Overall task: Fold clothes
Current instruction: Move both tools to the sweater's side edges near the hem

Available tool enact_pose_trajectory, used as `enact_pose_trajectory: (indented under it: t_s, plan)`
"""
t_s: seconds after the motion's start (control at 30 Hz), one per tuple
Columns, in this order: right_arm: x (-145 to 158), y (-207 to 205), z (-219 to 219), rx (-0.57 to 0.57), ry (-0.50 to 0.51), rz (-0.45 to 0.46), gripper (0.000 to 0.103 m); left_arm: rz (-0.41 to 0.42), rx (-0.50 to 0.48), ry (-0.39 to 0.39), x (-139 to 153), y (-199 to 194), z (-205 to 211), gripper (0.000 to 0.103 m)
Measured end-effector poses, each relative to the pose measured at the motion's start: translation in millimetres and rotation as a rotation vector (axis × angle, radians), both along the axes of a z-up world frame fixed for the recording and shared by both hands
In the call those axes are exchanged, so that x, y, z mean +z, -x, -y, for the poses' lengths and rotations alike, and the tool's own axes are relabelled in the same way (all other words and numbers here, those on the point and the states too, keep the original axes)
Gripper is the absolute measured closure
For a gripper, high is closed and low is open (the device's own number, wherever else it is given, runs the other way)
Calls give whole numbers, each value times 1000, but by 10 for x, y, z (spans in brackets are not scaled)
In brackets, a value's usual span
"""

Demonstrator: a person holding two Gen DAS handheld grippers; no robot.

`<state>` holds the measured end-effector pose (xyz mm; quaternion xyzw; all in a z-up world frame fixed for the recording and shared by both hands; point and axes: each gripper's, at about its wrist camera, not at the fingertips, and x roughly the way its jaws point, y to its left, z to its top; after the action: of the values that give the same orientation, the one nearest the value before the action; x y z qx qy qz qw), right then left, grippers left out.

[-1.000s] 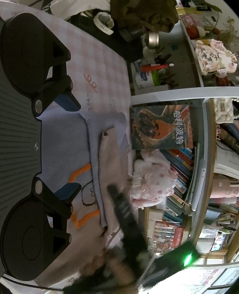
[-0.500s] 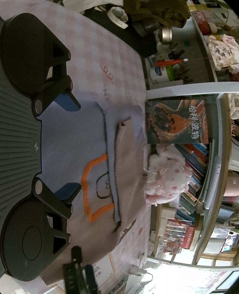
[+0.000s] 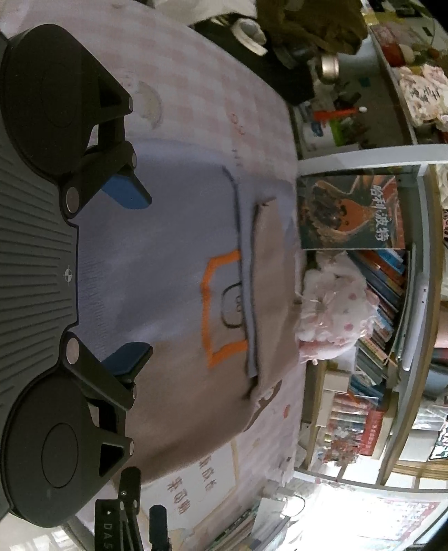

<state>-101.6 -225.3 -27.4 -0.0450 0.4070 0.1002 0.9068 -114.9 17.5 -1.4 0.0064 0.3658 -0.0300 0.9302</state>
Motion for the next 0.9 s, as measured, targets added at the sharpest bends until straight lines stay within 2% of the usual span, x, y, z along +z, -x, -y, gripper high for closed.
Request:
enact_pose_trajectory:
  t_s: [0.2,0.4,0.5,0.8,0.9]
  plan:
    - [-44,313,126,3,-12,-7,31,-24,26,-15,-16,294,110,16]
    - [-49,500,207,10,-16,-11,30,-83,83,-79,-60,400,145,16]
    - [-50,539,238,2,-28,-14,30,-106,105,-62,-73,434,62,16]
    - [-87,466,283,-57,-90,-47,30,-106,192,-30,-62,380,-293,16]
    - [-91,385,291,-85,-106,-59,30,-76,251,-25,-53,330,-467,16]
